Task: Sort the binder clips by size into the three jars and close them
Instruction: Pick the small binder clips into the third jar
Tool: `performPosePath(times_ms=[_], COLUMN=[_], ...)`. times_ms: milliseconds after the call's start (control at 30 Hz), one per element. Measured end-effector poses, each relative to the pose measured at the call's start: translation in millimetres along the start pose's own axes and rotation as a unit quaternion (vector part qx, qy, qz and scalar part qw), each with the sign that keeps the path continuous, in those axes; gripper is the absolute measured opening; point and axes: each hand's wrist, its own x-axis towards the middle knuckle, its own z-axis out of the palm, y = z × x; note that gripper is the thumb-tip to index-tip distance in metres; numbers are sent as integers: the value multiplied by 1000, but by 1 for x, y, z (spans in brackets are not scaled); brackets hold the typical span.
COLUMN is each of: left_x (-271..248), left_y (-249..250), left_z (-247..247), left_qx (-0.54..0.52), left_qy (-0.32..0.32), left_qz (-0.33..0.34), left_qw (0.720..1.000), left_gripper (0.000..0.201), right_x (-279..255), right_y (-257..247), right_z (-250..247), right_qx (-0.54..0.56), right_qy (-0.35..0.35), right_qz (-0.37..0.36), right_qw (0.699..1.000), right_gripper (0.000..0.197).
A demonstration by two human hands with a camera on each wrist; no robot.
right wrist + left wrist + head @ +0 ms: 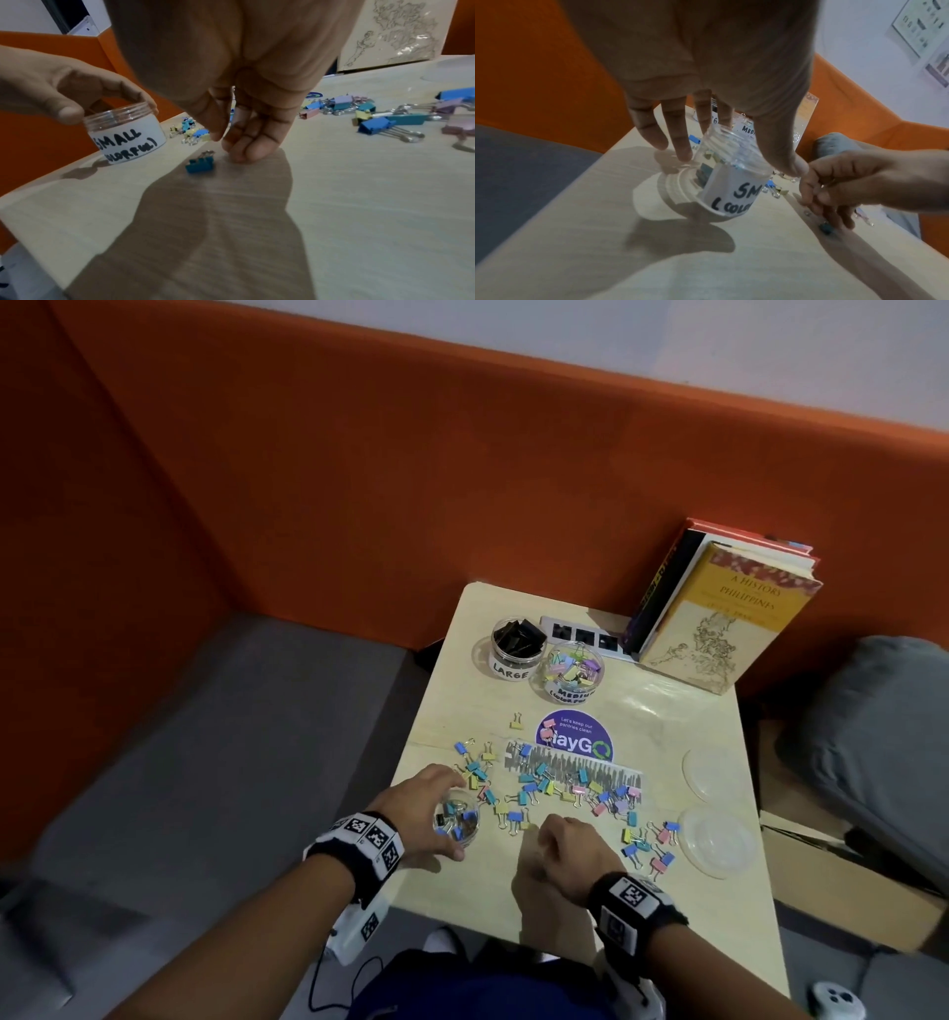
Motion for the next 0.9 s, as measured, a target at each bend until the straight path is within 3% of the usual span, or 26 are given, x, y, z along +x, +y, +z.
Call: performPosePath(times_ms=[100,267,433,600,667,767,900], left_x=[1,1,4,4,4,5,3], left_y=[1,3,4,3,3,5,6], left_z=[0,-1,-3,0,1,-1,-2], left_qx=[4,16,1,-24,-28,-3,-10], left_qy=[0,6,4,-3,3,6,15], left_qz=[8,4,-26,-40,-37,-28,-33], left_qw=[1000,1000,1000,999,999,1000,999], left_gripper=[88,70,66,64,63,62,62], right_x=[-6,-6,-7,1,7,15,21], right_y=[4,0,-6,-22,-35,-53,-48], right_z=[1,5,8,-10,-20,-25,-18], right_qx=[-5,-20,-68,21,55,92,97], right_qy=[-11,-12,-11,66,92,75,83], right_qz=[-16,-31,-48,-65,-115,-181,-147], right_qw=[1000,999,996,995,987,976,981], right_gripper=[15,7,21,14,15,21,23])
